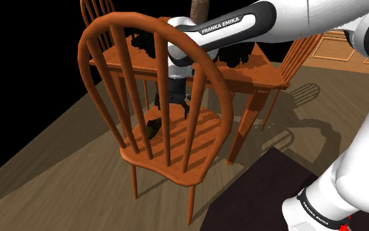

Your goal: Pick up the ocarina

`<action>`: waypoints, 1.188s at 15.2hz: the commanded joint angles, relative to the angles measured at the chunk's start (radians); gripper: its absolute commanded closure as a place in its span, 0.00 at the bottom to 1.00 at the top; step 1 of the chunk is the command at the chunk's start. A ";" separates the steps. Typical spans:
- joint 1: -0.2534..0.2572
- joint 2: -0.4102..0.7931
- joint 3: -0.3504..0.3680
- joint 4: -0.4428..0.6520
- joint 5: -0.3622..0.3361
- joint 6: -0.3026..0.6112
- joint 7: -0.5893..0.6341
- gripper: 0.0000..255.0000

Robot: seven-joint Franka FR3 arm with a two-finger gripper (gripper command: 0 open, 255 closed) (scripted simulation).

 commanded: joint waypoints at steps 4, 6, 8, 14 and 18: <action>0.039 0.232 -0.030 0.230 -0.023 -0.017 0.184 0.00; 0.056 0.321 -0.045 0.328 -0.025 -0.031 0.248 0.00; 0.072 0.411 -0.062 0.434 -0.023 -0.050 0.309 0.00; 0.084 0.498 -0.076 0.495 -0.022 -0.028 0.341 0.00; 0.086 0.520 -0.078 0.483 -0.024 0.006 0.334 0.00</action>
